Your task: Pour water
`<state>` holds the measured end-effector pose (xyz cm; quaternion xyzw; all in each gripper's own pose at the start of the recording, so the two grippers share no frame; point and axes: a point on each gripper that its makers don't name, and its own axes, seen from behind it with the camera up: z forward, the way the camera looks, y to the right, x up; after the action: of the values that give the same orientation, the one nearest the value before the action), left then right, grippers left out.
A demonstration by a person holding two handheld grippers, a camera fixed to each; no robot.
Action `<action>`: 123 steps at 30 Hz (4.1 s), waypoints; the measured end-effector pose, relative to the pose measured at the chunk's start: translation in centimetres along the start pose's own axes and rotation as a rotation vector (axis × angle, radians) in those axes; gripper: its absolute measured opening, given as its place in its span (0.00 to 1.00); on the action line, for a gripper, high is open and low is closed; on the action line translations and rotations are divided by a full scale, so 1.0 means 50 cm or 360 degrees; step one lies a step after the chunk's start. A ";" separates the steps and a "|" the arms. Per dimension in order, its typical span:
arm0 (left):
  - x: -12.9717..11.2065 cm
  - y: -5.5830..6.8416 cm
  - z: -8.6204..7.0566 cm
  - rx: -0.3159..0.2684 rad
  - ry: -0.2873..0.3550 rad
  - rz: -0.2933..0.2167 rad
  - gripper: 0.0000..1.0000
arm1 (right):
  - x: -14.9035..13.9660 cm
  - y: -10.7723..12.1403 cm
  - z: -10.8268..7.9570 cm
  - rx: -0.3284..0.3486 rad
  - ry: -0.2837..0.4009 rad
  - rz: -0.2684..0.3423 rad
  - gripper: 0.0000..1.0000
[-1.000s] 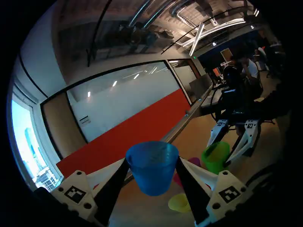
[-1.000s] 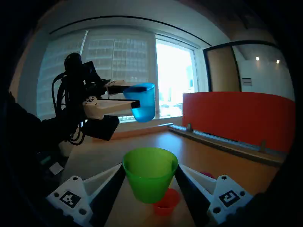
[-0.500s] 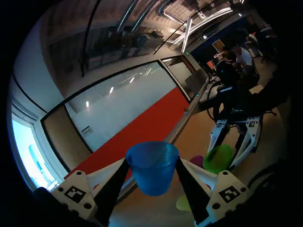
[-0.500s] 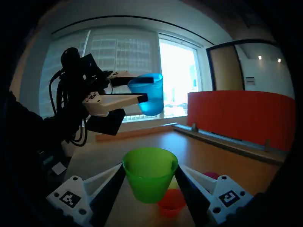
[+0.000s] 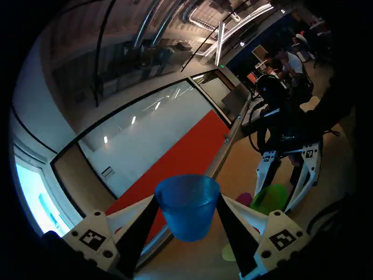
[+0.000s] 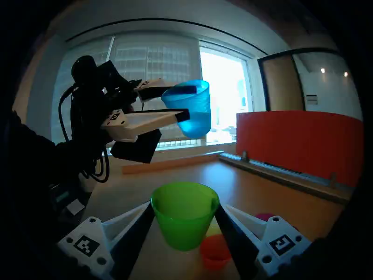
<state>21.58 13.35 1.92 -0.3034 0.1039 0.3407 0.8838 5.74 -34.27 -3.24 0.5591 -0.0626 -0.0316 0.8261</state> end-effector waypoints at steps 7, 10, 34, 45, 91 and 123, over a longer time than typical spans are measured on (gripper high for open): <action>0.007 0.002 0.003 0.0001 -0.0003 0.0070 0.85 | -0.003 -0.003 0.004 -0.0001 -0.0007 -0.0006 0.90; 0.010 0.004 0.005 0.0000 -0.0007 0.0092 0.85 | -0.002 -0.004 0.005 -0.0001 -0.0007 -0.0008 0.90; 0.033 0.007 0.013 -0.0005 0.0006 0.0308 0.85 | 0.000 -0.015 0.011 0.0009 -0.0020 -0.0028 0.90; 0.043 0.006 0.017 0.0011 0.0005 0.0420 0.85 | 0.006 -0.015 0.013 0.0007 -0.0023 -0.0036 0.90; 0.058 0.014 0.021 0.0025 -0.0016 0.0783 0.85 | 0.008 0.001 0.007 -0.0014 -0.0028 -0.0054 0.90; 0.071 0.008 0.020 0.0053 -0.0013 0.0902 0.85 | 0.022 0.005 0.001 -0.0022 -0.0016 -0.0076 0.90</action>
<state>23.95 16.09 1.12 -0.2463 0.1866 0.5736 0.7586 6.81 -34.34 -2.91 0.5545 -0.0530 -0.0546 0.8287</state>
